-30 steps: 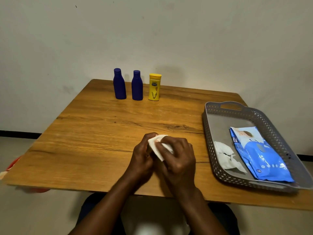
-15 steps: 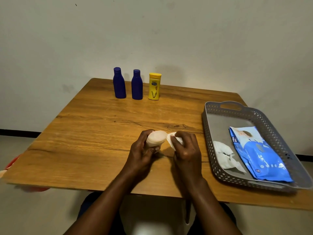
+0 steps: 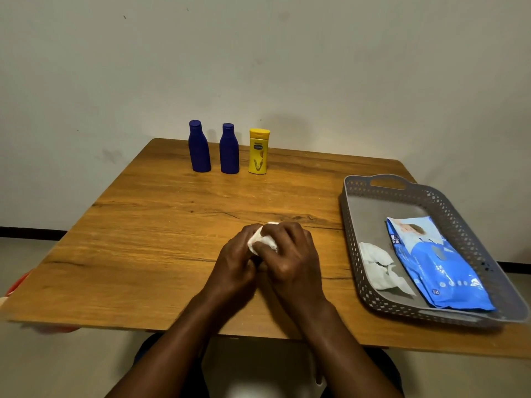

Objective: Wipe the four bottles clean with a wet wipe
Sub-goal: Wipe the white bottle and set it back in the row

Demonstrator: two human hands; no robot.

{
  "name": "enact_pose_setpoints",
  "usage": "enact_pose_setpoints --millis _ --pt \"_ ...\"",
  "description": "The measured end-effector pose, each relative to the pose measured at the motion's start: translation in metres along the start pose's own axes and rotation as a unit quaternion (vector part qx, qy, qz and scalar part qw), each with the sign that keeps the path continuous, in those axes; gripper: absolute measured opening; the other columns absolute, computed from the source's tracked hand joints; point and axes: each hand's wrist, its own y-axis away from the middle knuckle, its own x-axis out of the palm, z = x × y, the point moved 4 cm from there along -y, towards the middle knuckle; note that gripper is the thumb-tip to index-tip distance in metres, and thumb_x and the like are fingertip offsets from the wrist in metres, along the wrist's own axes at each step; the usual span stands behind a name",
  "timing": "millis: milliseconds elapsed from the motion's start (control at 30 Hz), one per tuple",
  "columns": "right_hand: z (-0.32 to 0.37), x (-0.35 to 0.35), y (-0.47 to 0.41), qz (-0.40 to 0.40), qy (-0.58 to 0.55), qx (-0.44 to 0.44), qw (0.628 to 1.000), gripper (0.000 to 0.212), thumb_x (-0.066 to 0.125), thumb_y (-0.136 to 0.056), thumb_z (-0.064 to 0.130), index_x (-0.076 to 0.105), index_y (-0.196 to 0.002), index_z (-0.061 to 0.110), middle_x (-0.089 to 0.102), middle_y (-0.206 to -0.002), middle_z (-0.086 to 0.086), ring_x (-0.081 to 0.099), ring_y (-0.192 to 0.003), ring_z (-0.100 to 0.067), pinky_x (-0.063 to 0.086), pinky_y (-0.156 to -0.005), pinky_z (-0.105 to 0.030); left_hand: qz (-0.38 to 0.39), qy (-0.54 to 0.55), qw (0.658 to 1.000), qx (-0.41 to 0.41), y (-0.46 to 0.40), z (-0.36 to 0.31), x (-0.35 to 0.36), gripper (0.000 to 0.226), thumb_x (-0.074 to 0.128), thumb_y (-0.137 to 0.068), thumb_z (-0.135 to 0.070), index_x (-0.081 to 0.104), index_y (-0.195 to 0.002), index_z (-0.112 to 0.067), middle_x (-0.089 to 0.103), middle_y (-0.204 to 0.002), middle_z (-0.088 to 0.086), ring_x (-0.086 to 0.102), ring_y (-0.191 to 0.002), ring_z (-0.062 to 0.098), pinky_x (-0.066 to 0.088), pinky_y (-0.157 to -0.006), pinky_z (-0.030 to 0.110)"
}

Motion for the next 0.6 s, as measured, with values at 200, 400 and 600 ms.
enact_pose_setpoints --millis 200,400,600 --pt "-0.026 -0.003 -0.005 0.051 -0.004 0.073 0.996 0.031 0.048 -0.078 0.023 0.073 -0.090 0.009 0.066 -0.097 -0.010 0.056 -0.092 -0.026 0.045 -0.070 -0.034 0.005 -0.194 0.977 0.088 -0.003 0.007 -0.007 0.044 0.047 -0.088 -0.022 0.037 -0.115 -0.056 0.056 -0.102 -0.014 0.057 -0.089 0.015 0.051 -0.070 0.039" --pt "-0.061 0.007 -0.001 0.019 -0.368 0.349 0.862 0.047 0.048 -0.080 -0.014 0.073 -0.102 0.020 0.068 -0.104 0.000 0.062 -0.101 -0.010 0.050 -0.084 -0.024 -0.001 -0.128 0.990 0.051 -0.004 -0.001 -0.005 0.053 0.056 -0.083 -0.006 0.043 -0.107 -0.051 0.058 -0.103 -0.012 0.061 -0.092 0.006 0.051 -0.070 0.015" --pt "-0.067 0.003 -0.001 -0.029 -0.338 0.400 0.851 0.043 0.055 -0.085 -0.011 0.071 -0.099 0.026 0.067 -0.099 0.012 0.062 -0.098 -0.001 0.050 -0.084 -0.017 0.023 -0.126 0.991 0.031 -0.007 0.007 -0.009 0.048 0.065 -0.080 0.000 0.050 -0.103 -0.039 0.061 -0.101 -0.014 0.062 -0.092 0.004 0.051 -0.071 0.017"
